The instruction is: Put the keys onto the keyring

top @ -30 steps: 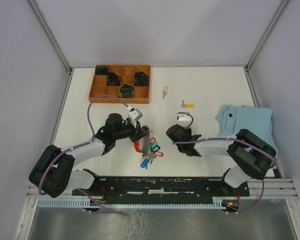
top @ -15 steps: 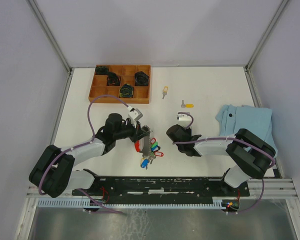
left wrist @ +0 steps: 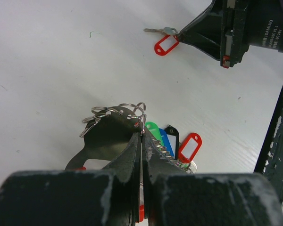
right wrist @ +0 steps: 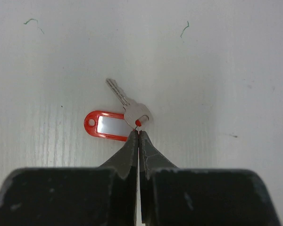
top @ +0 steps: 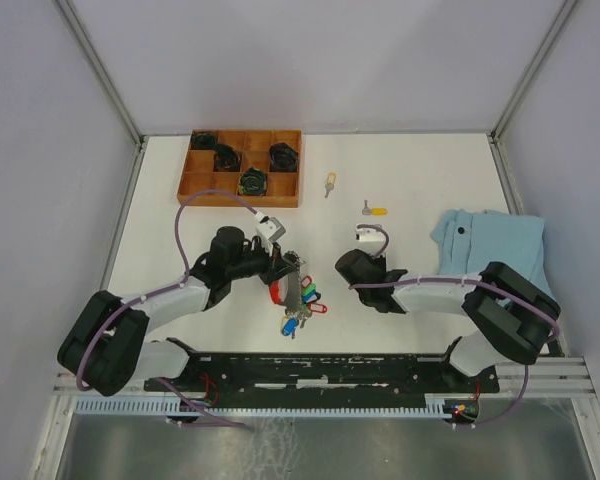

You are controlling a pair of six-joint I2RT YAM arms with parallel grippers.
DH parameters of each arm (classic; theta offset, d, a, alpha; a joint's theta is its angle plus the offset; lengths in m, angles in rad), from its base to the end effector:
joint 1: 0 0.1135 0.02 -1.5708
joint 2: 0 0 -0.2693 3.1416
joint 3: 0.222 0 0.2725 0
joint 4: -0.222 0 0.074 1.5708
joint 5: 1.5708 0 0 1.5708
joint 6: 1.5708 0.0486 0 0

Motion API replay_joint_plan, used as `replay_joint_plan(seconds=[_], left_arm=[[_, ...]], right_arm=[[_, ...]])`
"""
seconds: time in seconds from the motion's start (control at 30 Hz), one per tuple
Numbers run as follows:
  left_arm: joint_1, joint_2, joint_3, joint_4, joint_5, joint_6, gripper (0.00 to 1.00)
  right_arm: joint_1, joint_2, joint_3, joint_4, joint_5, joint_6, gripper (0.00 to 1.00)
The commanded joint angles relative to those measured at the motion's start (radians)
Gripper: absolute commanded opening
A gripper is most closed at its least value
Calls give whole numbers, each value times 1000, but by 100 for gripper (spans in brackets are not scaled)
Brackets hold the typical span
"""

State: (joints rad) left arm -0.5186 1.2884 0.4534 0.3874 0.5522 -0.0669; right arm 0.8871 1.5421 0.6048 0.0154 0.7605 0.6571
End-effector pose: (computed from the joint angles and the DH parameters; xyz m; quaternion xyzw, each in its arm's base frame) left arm 0.2235 -0.1569 0.1654 0.3239 0.7612 -0.3688 0.4240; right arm 0.2054 0.1990 0.1170 0.0166 0.8879 -0.0455 0.4575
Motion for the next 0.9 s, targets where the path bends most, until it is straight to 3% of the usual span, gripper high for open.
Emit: replay_joint_plan(seconds=[0.0, 0.33, 0.43, 0.6, 0.87], left_arm=[[-3, -36, 38, 3, 20, 48, 3], [-3, -69, 46, -35, 1, 68, 3], [-4, -81, 46, -38, -2, 70, 3], [-3, -89, 47, -38, -4, 73, 3], [-3, -104, 39, -44, -1, 70, 3]], right_arm=[[-6, -104, 71, -171, -28, -54, 1], [-22, -131, 452, -875, -331, -185, 0], [-22, -134, 508, -1011, -431, -205, 1], [-23, -75, 566, -1140, -582, -279, 1], [-47, 173, 632, -1077, -636, -404, 1]])
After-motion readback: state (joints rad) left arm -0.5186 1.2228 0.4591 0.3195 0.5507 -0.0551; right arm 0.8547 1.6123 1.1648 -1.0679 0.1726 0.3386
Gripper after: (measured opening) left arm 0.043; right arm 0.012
